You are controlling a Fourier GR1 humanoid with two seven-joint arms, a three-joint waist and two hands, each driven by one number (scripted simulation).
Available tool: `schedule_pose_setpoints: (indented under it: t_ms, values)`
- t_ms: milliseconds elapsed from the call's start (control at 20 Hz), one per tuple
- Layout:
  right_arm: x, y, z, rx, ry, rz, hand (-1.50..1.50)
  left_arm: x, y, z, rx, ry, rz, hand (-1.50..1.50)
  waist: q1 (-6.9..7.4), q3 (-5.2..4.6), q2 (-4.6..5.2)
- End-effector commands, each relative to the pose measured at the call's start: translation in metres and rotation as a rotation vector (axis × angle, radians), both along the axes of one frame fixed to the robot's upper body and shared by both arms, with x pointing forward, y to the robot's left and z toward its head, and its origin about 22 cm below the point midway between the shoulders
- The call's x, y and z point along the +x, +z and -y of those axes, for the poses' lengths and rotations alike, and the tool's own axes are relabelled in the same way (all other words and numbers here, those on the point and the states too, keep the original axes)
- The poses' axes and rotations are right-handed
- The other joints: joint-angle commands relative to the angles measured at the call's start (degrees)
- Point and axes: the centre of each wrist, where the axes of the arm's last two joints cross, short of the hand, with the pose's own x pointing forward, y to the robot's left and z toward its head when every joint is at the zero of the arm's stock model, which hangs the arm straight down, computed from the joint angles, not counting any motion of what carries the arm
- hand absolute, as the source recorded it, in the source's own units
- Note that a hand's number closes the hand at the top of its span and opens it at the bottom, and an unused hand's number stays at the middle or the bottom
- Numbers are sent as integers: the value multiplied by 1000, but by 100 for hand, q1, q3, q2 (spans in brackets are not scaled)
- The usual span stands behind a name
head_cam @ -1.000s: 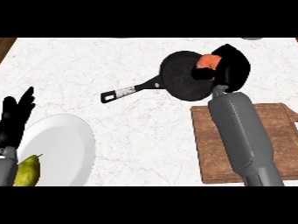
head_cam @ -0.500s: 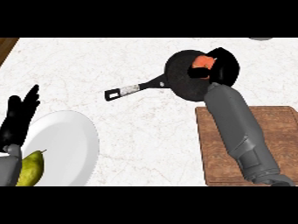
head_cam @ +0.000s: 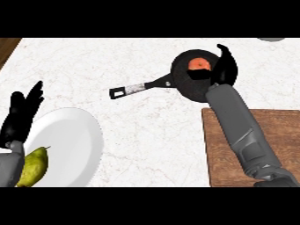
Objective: Pick the squash from the cutting board and place it in the pan
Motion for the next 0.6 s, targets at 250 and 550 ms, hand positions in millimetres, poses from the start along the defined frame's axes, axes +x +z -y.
schedule_pose_setpoints:
  t_ms: [250,550]
  values:
    - [0,-1,-1,41,-77,238,-150,4,8,-6,16,5,7,0,29,6,5]
    - [0,-1,6,69,-184,346,-150,-6,-10,5,-4,26,-15,0,-154,-5,-83]
